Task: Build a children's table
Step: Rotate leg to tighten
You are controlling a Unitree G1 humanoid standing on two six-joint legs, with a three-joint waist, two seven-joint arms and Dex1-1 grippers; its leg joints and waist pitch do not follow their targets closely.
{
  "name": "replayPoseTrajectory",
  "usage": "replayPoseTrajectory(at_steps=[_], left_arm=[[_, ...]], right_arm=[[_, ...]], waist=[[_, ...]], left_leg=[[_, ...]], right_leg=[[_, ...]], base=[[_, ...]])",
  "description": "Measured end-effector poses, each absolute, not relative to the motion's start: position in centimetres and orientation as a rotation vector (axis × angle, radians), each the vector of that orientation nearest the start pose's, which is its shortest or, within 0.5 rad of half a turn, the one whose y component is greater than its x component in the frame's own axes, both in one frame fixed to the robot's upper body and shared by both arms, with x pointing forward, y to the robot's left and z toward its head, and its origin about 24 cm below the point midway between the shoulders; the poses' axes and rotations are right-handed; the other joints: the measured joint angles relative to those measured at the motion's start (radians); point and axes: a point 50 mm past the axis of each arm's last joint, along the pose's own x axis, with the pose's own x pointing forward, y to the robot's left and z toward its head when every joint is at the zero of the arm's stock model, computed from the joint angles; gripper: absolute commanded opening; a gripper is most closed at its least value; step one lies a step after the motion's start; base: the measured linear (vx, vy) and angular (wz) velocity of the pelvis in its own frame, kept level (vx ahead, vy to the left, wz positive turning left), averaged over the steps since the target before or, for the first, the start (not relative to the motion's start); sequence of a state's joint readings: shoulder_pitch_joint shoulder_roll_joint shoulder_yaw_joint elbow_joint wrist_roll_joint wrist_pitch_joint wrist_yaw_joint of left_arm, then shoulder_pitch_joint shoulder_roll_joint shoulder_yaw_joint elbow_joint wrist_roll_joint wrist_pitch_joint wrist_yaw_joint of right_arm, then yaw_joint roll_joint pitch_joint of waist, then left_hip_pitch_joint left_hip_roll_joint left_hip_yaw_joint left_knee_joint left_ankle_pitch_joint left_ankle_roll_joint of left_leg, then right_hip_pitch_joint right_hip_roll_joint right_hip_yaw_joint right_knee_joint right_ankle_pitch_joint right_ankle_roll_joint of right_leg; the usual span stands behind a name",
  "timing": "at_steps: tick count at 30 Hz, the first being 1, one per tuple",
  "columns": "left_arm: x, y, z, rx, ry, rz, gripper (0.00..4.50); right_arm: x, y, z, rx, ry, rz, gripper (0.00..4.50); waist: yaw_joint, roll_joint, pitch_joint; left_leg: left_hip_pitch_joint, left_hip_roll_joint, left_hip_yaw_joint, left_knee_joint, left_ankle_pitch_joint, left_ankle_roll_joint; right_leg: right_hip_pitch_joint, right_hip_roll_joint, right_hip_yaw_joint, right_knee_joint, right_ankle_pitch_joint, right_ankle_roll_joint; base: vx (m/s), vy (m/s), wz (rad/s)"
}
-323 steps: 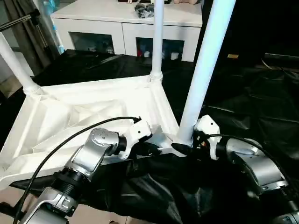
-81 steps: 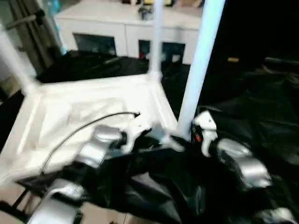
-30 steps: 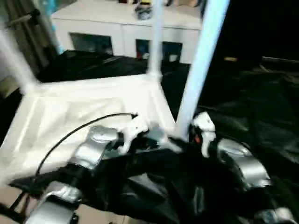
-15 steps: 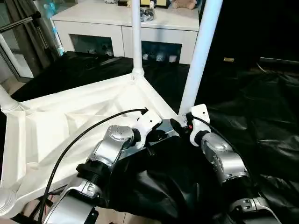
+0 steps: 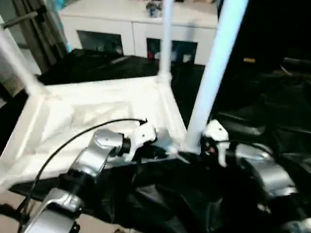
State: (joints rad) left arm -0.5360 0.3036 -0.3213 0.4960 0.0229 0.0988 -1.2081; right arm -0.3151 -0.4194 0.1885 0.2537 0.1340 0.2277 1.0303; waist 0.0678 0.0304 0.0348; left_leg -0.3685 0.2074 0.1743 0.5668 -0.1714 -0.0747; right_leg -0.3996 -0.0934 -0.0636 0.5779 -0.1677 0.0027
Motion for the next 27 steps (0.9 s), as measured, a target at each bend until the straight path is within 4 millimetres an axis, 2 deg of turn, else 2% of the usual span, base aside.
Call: replayPoseTrajectory(at_steps=[4, 5, 7, 10, 17, 19, 22, 27], left_arm=[[29.9, 11.0, 4.6, 0.399, 0.403, -1.475, 0.00], [29.8, 11.1, 4.7, 0.401, 0.407, -1.481, 0.00], [29.7, 11.3, 4.6, 0.402, 0.412, -1.493, 0.00], [29.6, 11.4, 4.6, 0.402, 0.414, -1.496, 0.00], [29.5, 11.5, 4.5, 0.367, 0.428, -1.486, 0.00], [29.8, 11.4, 4.4, 0.352, 0.429, -1.442, 0.00], [30.4, 11.1, 4.1, 0.339, 0.430, -1.335, 0.00], [31.3, 8.5, 3.5, 0.297, 0.424, -1.176, 0.00]], right_arm=[[27.4, -15.3, 4.3, -0.190, 0.387, 1.200, 3.63], [27.3, -15.2, 4.3, -0.179, 0.392, 1.211, 3.38], [27.2, -15.1, 4.2, -0.163, 0.400, 1.222, 3.38], [27.1, -14.9, 4.2, -0.153, 0.404, 1.225, 3.02], [26.9, -14.8, 4.1, -0.121, 0.408, 1.187, 2.75], [27.2, -14.6, 3.8, -0.113, 0.394, 1.123, 2.72], [28.3, -13.8, 3.2, -0.087, 0.371, 0.944, 2.71], [30.4, -12.8, 2.6, -0.084, 0.362, 0.635, 2.70]], waist=[[0.005, 0.000, 0.000], [0.006, 0.000, 0.000], [0.009, 0.000, 0.000], [0.010, 0.000, 0.000], [0.009, 0.001, 0.000], [0.008, 0.000, -0.001], [-0.011, -0.001, -0.001], [-0.028, -0.005, 0.001]], left_leg=[[0.001, 0.000, 0.001, 0.000, 0.000, 0.000], [0.002, 0.000, 0.001, 0.000, 0.000, 0.000], [0.002, 0.000, 0.000, 0.000, 0.000, 0.000], [0.002, 0.000, 0.000, 0.000, 0.000, -0.001], [0.003, 0.000, 0.000, 0.000, 0.000, -0.001], [0.004, 0.000, 0.000, 0.000, 0.000, -0.001], [0.006, -0.001, 0.000, 0.000, 0.000, -0.001], [0.016, -0.002, -0.001, 0.001, 0.000, -0.001]], right_leg=[[0.000, 0.000, 0.000, 0.002, 0.000, 0.000], [0.000, 0.000, 0.001, 0.002, 0.000, 0.000], [0.001, 0.000, 0.001, 0.002, 0.000, 0.000], [0.001, 0.000, 0.001, 0.003, 0.000, 0.000], [0.001, 0.000, 0.001, 0.003, 0.000, 0.000], [0.003, 0.000, 0.002, 0.003, 0.001, 0.000], [0.005, 0.000, 0.002, 0.002, -0.002, 0.004], [0.010, -0.001, 0.001, -0.003, -0.004, 0.007]], base=[[0.000, 0.000, 0.00], [0.000, 0.000, 0.00], [0.000, 0.000, 0.00], [0.000, 0.000, 0.00], [0.000, 0.000, 0.00], [0.000, 0.000, 0.00], [0.000, 0.000, 0.00], [-0.021, 0.003, -0.01]])
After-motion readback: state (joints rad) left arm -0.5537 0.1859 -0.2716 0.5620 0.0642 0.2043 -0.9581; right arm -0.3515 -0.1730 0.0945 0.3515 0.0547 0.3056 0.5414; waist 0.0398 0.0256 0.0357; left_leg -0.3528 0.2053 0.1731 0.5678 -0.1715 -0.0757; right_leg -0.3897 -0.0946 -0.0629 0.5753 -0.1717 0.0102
